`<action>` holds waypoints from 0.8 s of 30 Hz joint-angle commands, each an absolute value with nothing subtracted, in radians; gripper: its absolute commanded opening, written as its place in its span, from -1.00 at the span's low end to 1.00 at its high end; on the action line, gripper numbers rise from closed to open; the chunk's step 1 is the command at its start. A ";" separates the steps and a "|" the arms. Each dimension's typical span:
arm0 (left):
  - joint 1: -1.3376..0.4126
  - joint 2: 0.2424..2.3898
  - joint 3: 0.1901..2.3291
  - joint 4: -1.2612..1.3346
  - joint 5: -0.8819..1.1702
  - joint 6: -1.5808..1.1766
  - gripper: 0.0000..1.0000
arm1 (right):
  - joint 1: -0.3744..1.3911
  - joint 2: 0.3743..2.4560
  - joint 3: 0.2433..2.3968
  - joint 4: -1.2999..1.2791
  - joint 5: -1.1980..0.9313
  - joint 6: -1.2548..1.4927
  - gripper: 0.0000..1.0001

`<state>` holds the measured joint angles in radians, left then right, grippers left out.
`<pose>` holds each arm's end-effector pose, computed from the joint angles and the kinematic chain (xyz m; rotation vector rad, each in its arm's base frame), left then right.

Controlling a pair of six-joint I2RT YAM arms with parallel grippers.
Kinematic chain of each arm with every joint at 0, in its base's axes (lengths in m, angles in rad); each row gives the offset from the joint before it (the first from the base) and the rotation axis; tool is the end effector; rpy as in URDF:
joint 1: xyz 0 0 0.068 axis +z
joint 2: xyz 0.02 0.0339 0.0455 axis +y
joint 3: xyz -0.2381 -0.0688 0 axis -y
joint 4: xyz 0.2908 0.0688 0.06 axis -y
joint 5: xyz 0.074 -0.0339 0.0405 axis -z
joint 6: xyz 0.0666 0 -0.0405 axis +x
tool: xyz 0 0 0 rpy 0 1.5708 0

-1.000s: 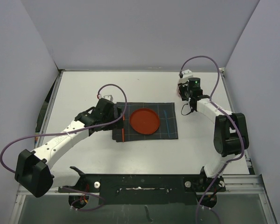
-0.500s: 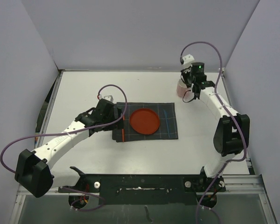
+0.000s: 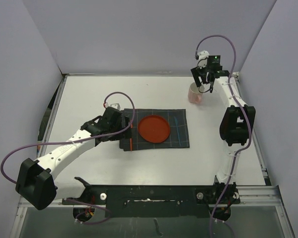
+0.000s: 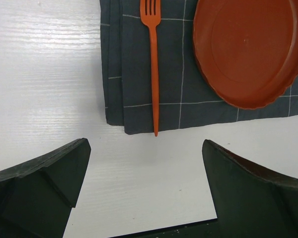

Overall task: Set the dinner table for one person
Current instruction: Pick up the cup at the center of the board.

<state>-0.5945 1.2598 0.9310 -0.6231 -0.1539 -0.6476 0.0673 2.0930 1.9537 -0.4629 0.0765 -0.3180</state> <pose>0.2732 -0.1724 0.1892 -0.1297 2.5316 -0.3126 0.5499 0.0320 0.2594 -0.3742 2.1475 -0.2261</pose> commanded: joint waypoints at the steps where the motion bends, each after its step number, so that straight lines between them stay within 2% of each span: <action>1: -0.597 1.219 0.926 -0.567 -0.173 -0.664 0.96 | 0.064 2.084 1.939 -0.491 0.029 -0.300 0.62; 18: -0.600 1.298 0.938 -0.513 -0.138 -0.668 0.96 | 0.026 2.007 1.711 -0.374 -0.006 -0.290 0.64; 24: -0.599 1.307 0.937 -0.510 -0.137 -0.667 0.96 | 0.023 2.003 1.690 -0.358 -0.030 -0.303 0.41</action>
